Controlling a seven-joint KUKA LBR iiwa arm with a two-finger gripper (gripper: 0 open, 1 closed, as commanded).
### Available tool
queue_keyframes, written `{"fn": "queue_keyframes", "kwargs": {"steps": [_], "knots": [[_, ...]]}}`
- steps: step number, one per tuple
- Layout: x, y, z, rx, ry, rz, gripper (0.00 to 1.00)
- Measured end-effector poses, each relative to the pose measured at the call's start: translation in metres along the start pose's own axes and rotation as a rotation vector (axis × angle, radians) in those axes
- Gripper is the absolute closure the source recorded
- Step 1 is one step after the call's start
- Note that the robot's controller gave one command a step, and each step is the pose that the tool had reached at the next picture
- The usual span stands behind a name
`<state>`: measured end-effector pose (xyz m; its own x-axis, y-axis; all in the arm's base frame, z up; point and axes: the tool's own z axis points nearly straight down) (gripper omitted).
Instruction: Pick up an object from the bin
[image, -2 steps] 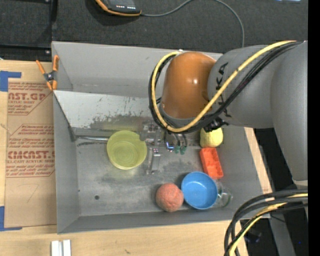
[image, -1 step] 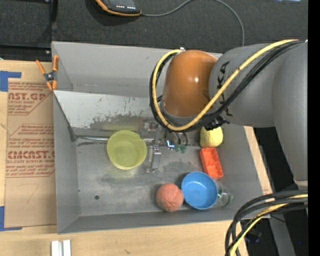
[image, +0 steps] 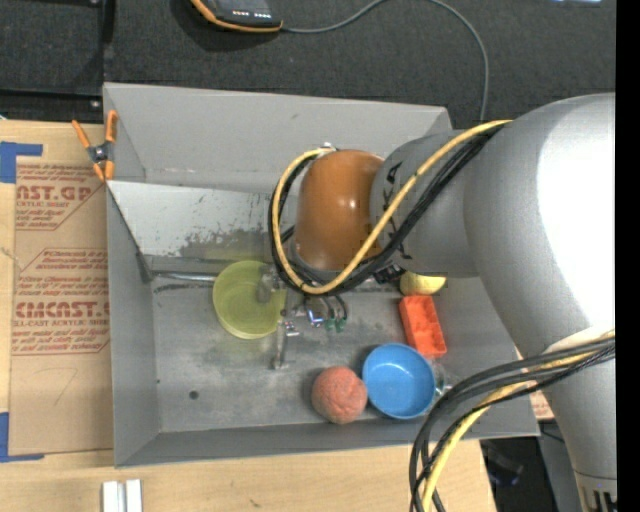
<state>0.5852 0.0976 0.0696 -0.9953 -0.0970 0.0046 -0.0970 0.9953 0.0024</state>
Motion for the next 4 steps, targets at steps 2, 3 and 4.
{"fn": "queue_keyframes", "kwargs": {"steps": [2,3,4], "knots": [[-0.001,0.0018,-0.0007,-0.002,-0.004,-0.002,0.0],[-0.0066,0.0063,-0.001,0.002,-0.012,-0.062,0.0],[-0.0014,0.0034,-0.001,-0.005,-0.005,-0.003,1.0]]}}
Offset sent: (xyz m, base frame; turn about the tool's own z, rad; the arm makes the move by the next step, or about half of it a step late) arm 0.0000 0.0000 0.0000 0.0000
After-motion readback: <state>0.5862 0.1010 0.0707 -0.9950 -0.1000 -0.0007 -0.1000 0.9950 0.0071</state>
